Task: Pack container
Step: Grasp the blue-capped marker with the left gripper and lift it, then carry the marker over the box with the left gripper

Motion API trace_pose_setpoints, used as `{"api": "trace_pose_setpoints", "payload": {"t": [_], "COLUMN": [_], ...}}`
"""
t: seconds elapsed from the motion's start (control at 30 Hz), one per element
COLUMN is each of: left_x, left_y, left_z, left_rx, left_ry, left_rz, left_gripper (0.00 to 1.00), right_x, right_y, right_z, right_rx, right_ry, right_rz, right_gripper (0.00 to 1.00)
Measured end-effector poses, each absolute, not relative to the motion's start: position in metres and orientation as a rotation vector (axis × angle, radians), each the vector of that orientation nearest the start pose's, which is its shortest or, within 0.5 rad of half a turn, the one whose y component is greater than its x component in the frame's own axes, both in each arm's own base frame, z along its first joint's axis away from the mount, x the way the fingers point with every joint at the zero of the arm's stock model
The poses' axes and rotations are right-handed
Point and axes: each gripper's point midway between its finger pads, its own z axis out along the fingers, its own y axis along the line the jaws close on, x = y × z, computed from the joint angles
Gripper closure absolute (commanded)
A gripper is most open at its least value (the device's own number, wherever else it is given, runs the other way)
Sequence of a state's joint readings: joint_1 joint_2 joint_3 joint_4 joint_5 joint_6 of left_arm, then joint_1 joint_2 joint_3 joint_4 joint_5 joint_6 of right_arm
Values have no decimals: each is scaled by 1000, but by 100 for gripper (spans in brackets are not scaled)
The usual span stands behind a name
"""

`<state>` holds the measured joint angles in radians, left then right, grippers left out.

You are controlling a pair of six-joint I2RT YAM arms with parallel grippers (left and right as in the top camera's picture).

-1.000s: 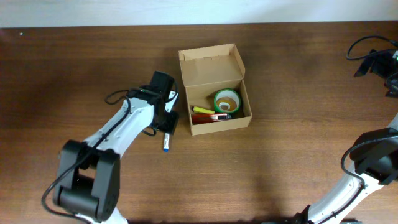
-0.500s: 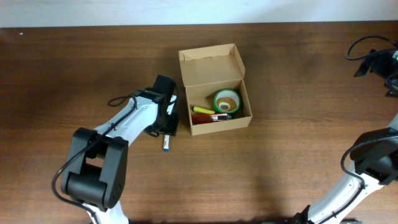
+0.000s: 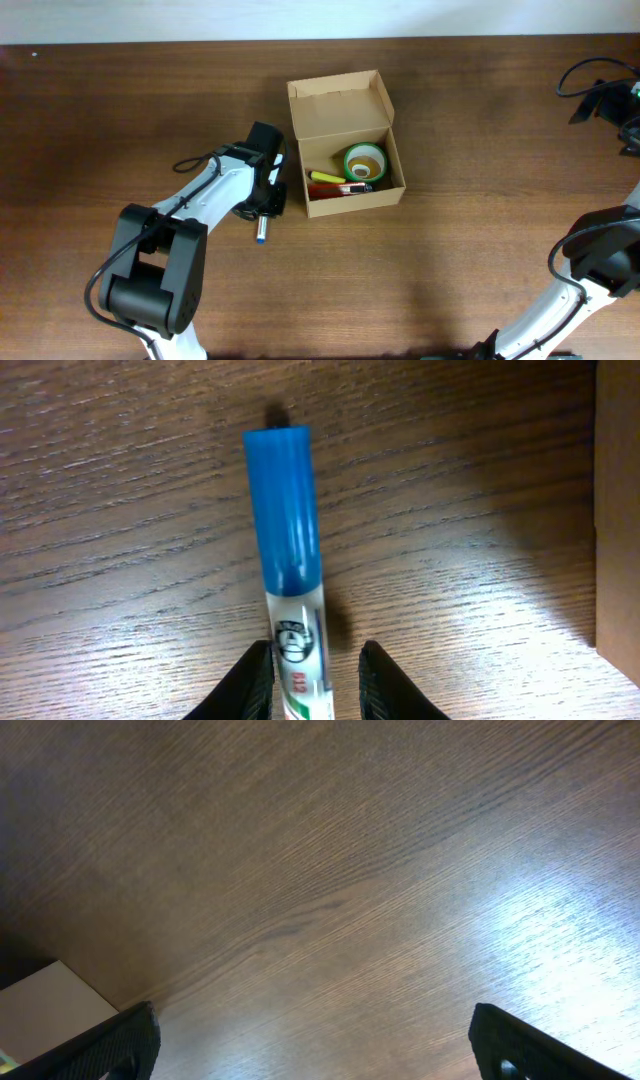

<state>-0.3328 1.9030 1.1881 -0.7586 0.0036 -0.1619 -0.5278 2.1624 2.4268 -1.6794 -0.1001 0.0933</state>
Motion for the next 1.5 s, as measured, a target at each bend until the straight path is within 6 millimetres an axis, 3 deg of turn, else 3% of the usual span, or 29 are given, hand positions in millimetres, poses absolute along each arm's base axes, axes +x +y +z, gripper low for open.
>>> {"api": "trace_pose_setpoints", "payload": {"t": [0.1,0.17,0.27,0.73,0.83,0.97,1.17,1.37,1.5], "left_x": [334,334,334,348,364,402,440,457,446], "left_y": [-116,-116,-115,-120,-122,-127,-135,-163,-180], "left_z": [0,-2,-3,6,31,84,159,229,248], "left_rx": [260,252,232,279,304,322,411,787,1028], "left_ry": [3044,3052,3054,3048,3028,2911,2734,2483,2376], "left_rz": [-39,-35,-31,-31,-7,24,28,-61,-128], "left_gripper": [74,88,97,98,98,98,98,98,98], "right_x": [377,377,377,377,377,377,377,377,377], "right_y": [-200,-200,-200,-200,-200,-200,-200,-200,-200], "right_z": [213,213,213,213,213,213,213,213,213], "right_rx": [895,895,895,896,896,895,895,895,895], "right_ry": [2828,2828,2828,2828,2828,2828,2828,2828,2828], "right_rz": [95,95,95,95,95,95,95,95,95], "right_gripper": [1,1,1,1,1,1,1,1,1]}}
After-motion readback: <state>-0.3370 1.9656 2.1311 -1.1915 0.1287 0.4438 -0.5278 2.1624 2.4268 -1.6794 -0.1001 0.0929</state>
